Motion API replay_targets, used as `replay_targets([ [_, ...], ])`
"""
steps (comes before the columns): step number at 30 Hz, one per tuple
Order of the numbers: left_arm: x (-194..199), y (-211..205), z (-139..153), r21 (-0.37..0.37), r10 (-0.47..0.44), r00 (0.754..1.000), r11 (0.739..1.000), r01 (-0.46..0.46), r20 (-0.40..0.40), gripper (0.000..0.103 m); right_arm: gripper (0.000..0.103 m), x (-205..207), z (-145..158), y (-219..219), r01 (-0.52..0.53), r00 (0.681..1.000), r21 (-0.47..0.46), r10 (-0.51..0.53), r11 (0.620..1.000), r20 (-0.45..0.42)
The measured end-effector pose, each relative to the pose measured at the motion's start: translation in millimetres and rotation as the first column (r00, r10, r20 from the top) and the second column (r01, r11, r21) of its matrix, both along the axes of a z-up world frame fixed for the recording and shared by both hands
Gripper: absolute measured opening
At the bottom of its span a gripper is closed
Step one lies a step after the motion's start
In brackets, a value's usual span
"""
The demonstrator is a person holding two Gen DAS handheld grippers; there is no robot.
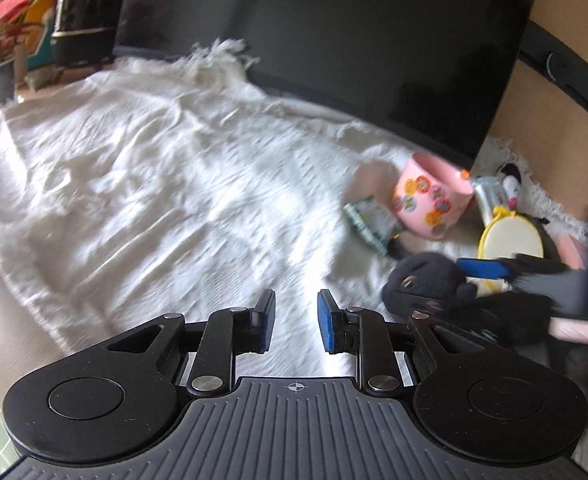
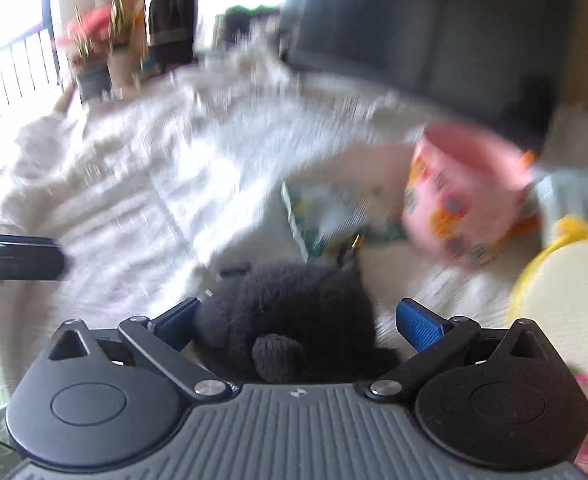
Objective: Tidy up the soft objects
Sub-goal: 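Grasp the black plush toy with the right tool, then grasp the pink Kleenex tissue pack with the left tool while the right tool holds the plush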
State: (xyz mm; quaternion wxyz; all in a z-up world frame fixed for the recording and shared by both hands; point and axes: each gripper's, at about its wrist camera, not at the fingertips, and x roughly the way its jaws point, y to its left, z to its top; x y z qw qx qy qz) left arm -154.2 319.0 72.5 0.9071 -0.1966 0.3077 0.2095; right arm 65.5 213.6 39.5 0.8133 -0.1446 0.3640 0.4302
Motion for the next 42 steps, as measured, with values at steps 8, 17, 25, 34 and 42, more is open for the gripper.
replay_targets([
  [8,17,1,-4,0.002,-0.164,0.986,0.986,0.164,0.001,0.025,0.088,-29,36,-60,0.087,0.995,0.037,-0.088,0.996,0.037],
  [17,149,-100,-3,0.088,-0.685,0.728,0.727,0.681,0.024,0.025,0.088,-60,52,-223,0.588,0.808,-0.102,-0.577,0.802,0.122],
  [25,257,-181,2,0.171,-0.864,0.493,0.473,0.864,-0.103,0.025,0.088,-91,58,-293,0.770,0.637,-0.074,-0.759,0.633,0.137],
  [34,274,-184,-30,-0.011,-0.925,0.249,0.263,0.965,-0.287,0.031,0.088,-99,54,-312,0.802,0.597,-0.048,-0.797,0.596,0.094],
  [42,239,-188,-17,0.029,-0.912,0.363,0.365,0.931,-0.190,0.031,0.088,-86,47,-313,0.777,0.629,-0.040,-0.771,0.629,0.096],
])
